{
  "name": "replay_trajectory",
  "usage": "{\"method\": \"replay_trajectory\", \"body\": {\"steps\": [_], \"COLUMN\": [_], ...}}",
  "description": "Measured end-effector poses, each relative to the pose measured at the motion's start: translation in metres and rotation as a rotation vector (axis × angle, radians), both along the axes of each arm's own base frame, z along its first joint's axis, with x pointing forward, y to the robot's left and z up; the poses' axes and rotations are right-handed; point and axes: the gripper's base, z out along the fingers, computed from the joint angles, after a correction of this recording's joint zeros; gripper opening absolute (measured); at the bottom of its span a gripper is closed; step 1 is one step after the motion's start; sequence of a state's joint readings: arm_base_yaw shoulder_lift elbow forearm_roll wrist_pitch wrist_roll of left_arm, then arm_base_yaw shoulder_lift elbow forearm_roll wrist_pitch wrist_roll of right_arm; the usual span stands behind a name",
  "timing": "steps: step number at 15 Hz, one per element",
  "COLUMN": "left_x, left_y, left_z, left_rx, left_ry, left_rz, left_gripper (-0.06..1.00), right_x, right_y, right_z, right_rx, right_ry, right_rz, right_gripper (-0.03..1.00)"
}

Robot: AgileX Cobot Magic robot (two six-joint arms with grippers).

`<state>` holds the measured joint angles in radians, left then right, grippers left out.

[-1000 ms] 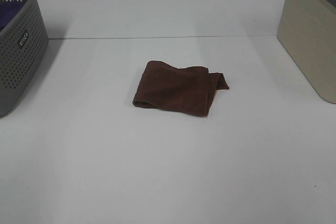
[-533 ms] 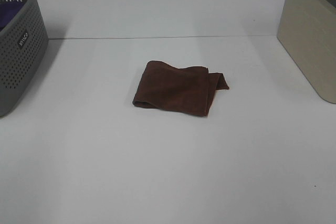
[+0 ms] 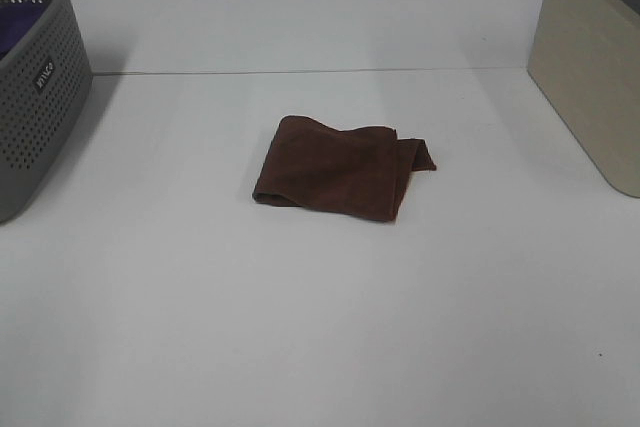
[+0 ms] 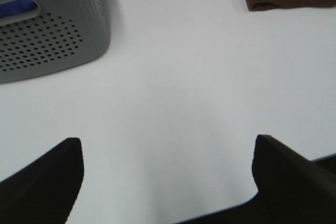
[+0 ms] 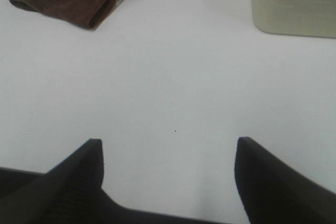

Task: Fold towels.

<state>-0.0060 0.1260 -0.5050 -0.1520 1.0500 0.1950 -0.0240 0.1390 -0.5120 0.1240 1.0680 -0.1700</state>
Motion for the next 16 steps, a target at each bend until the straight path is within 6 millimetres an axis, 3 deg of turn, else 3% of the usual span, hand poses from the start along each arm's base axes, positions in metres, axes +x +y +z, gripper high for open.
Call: {"method": "replay_trajectory", "body": {"steps": [3,16], "left_x": [-0.019,-0.021], "left_y": [0.000,0.000], "left_z": [0.000,0.000], "left_rx": [0.000,-0.001], "left_ry": [-0.122,-0.131], "left_rz": [0.003,0.003], "left_gripper": [0.81,0.81], "right_x": [-0.018,-0.021], "right_y": [0.000,0.001], "right_z": [0.000,0.000], "right_rx": [-0.003,-0.001], "right_ry": [-0.117,-0.143], "right_rz": [0.000,0.002], "right_gripper": [0.69,0.69]}}
